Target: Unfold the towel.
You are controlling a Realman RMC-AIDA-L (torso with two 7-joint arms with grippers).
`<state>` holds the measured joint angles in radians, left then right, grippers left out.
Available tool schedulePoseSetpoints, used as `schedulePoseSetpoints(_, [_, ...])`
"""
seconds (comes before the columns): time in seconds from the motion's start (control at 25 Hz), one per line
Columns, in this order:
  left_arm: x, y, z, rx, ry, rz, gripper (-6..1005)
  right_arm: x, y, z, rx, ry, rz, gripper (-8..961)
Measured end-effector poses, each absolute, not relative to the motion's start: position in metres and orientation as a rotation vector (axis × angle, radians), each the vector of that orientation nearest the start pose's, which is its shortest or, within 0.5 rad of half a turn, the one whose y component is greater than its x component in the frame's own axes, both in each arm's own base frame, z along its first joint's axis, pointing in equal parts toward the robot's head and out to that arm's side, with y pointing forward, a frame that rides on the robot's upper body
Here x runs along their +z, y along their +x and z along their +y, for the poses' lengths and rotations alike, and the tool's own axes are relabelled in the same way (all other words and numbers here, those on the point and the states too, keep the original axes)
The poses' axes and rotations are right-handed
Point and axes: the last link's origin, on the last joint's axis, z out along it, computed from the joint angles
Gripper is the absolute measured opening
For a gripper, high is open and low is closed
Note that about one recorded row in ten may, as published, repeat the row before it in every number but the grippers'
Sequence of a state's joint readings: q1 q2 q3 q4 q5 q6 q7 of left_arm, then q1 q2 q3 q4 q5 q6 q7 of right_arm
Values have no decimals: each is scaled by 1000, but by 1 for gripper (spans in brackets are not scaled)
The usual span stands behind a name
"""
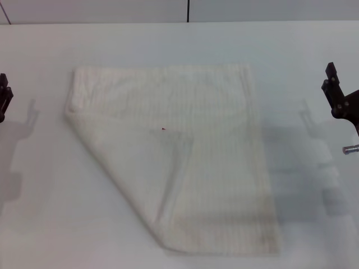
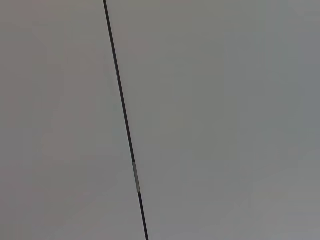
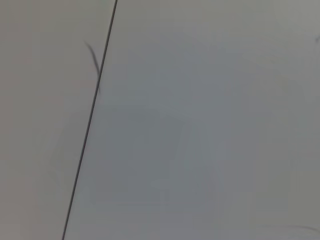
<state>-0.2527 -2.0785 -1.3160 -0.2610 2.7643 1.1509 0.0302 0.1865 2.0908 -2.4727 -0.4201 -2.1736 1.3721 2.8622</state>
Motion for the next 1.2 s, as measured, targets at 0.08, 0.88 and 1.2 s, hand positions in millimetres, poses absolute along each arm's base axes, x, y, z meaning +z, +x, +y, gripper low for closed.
schedulePoseSetpoints(0.08, [4, -361, 293, -500, -1544, -423, 795, -32, 309, 259, 633, -1519, 288, 716])
schedulePoseSetpoints(0.88, [-9, -323, 322, -576, -1644, -448, 779, -45, 254, 296, 550, -1644, 573, 622])
schedulePoseSetpoints(1.2, [-2, -259, 355, -447, -1814, -477, 772, 4, 205, 333, 538, -2007, 824, 260])
